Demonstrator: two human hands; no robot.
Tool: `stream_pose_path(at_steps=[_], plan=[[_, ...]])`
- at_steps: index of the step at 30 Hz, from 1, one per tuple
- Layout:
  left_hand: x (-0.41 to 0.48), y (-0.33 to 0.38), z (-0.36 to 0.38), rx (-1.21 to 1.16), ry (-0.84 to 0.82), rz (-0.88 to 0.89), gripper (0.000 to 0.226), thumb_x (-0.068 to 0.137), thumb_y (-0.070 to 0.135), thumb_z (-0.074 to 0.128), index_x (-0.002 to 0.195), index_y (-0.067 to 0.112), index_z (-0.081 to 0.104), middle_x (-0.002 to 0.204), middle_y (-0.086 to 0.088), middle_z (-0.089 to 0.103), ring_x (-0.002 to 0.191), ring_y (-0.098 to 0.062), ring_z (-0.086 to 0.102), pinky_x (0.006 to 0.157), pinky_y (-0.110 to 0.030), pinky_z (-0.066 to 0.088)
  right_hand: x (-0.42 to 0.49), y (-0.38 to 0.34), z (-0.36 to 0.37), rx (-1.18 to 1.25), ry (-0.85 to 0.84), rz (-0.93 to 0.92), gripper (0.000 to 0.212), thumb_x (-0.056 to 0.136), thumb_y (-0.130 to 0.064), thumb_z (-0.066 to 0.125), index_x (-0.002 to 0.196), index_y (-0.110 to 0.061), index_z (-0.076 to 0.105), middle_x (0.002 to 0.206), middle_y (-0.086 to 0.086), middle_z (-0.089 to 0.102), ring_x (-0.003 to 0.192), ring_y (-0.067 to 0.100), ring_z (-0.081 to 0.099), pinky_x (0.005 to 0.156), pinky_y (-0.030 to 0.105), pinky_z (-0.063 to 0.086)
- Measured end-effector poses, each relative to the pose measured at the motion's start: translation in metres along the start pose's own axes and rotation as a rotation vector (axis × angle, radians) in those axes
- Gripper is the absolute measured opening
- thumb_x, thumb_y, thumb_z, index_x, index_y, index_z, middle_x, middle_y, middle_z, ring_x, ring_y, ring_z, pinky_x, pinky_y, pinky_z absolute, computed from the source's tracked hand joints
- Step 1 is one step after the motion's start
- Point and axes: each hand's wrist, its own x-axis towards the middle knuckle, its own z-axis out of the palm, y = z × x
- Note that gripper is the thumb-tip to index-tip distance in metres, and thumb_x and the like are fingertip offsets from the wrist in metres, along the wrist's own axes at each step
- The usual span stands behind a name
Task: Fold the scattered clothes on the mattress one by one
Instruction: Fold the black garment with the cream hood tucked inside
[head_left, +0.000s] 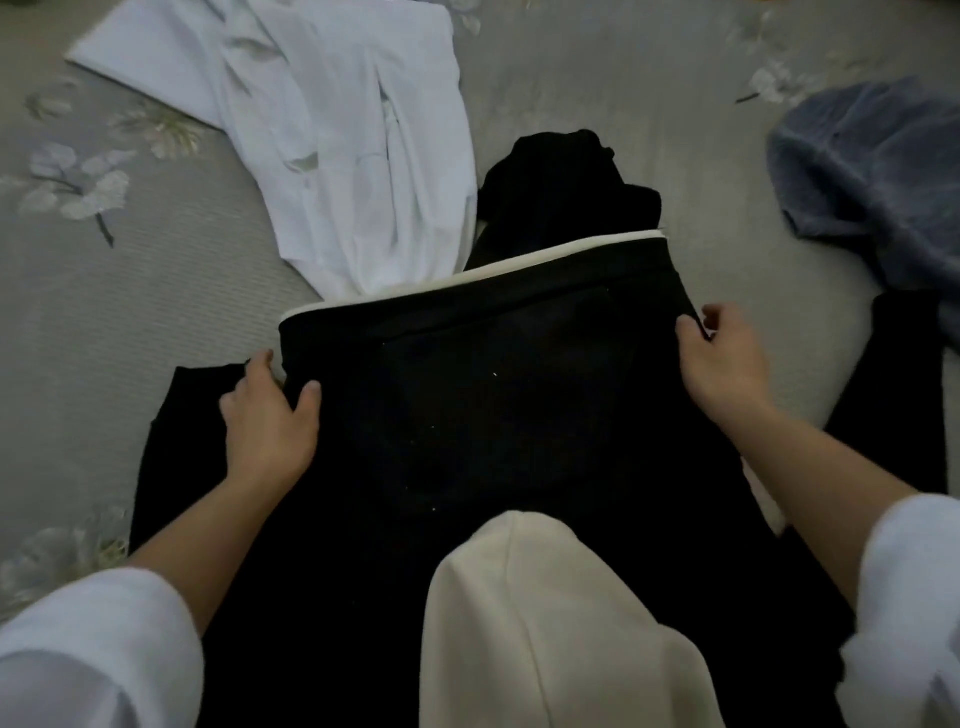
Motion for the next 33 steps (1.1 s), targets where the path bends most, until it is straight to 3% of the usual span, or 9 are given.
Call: stream_pose_path(at_steps=[4,6,8,12,17,22,26,31,33], plan=[[0.025,0.012,0.001,-0.134,-0.031,-0.128,0.039,0.092,0.026,0.060,0.122,0.001,0.057,0.115,-0.021,0.063,0.109,-0.037,0.057,0.087,-0.036,0.044,0.026,-0.009,0.007,0.048,-0.117,0.238,0.061,0.094,-0.043,0.050,0.140,-0.005,0.039,0.141,0.018,0.046,0.127,0.036,0.045,0.106,0.043,0.036],[0.033,0.010,-0.007,-0.302,-0.081,-0.237,0.025,0.089,0.022,0.064,0.108,0.005,0.066,0.096,-0.016,0.067,0.091,-0.033,0.065,0.083,-0.036,0.051,0.030,-0.008,0.004,0.124,-0.166,0.278,0.033,0.089,-0.033,0.060,0.107,-0.006,0.062,0.119,0.021,0.062,0.107,0.037,0.060,0.096,0.043,0.047],[0.041,0.005,-0.020,-0.408,-0.066,-0.225,0.020,0.087,0.026,0.065,0.104,0.017,0.069,0.096,-0.012,0.071,0.086,-0.029,0.068,0.088,-0.044,0.053,0.034,-0.008,-0.003,0.141,-0.121,0.226,0.013,0.082,-0.028,0.062,0.080,-0.015,0.063,0.099,0.016,0.069,0.093,0.034,0.065,0.093,0.050,0.050],[0.063,0.015,-0.040,-0.498,-0.028,-0.095,0.013,0.084,0.033,0.061,0.093,0.032,0.069,0.099,-0.007,0.072,0.088,-0.030,0.069,0.087,-0.051,0.053,0.042,-0.016,-0.014,0.114,0.094,0.050,0.032,0.080,-0.044,0.054,0.100,-0.022,0.064,0.101,0.007,0.069,0.101,0.032,0.062,0.100,0.055,0.040],[0.051,0.041,-0.005,-0.071,0.066,-0.062,0.061,0.093,0.036,0.053,0.145,0.012,0.033,0.143,-0.019,0.041,0.133,-0.036,0.035,0.111,-0.049,0.028,0.026,-0.022,-0.004,-0.227,0.046,0.007,0.058,0.091,-0.041,0.054,0.142,-0.018,0.038,0.142,0.007,0.043,0.133,0.029,0.034,0.108,0.050,0.020],[-0.111,0.050,0.007,-0.009,-0.206,0.686,0.066,0.089,0.051,0.038,0.150,0.033,0.020,0.158,-0.001,0.015,0.146,-0.018,0.008,0.116,-0.028,0.004,-0.072,0.014,-0.015,-0.210,-0.079,-0.383,0.048,0.093,-0.035,0.054,0.137,-0.023,0.041,0.142,-0.002,0.040,0.132,0.016,0.032,0.103,0.037,0.020],[-0.214,0.007,0.042,0.304,-0.444,1.200,0.069,0.083,0.054,0.045,0.146,0.047,0.020,0.159,-0.003,0.013,0.145,-0.032,0.010,0.110,-0.049,0.016,-0.126,0.085,-0.042,-0.310,-0.174,-0.350,0.045,0.091,-0.039,0.051,0.134,-0.026,0.045,0.142,-0.006,0.041,0.133,0.011,0.030,0.105,0.035,0.016],[-0.193,0.006,0.090,0.592,-0.421,0.831,0.055,0.098,0.052,0.019,0.150,0.040,0.009,0.160,-0.008,0.009,0.146,-0.031,-0.003,0.113,-0.050,0.004,-0.121,0.145,-0.072,-0.360,-0.195,-0.201,0.049,0.092,-0.031,0.057,0.138,-0.021,0.043,0.144,0.000,0.042,0.135,0.016,0.028,0.109,0.045,0.018],[-0.186,0.019,0.105,0.633,-0.412,0.694,0.059,0.094,0.060,0.001,0.148,0.040,-0.012,0.159,-0.007,-0.011,0.145,-0.025,-0.017,0.116,-0.046,-0.005,-0.115,0.161,-0.084,-0.392,-0.205,-0.199,0.050,0.092,-0.031,0.056,0.139,-0.020,0.042,0.147,0.000,0.038,0.137,0.017,0.025,0.110,0.046,0.017]])
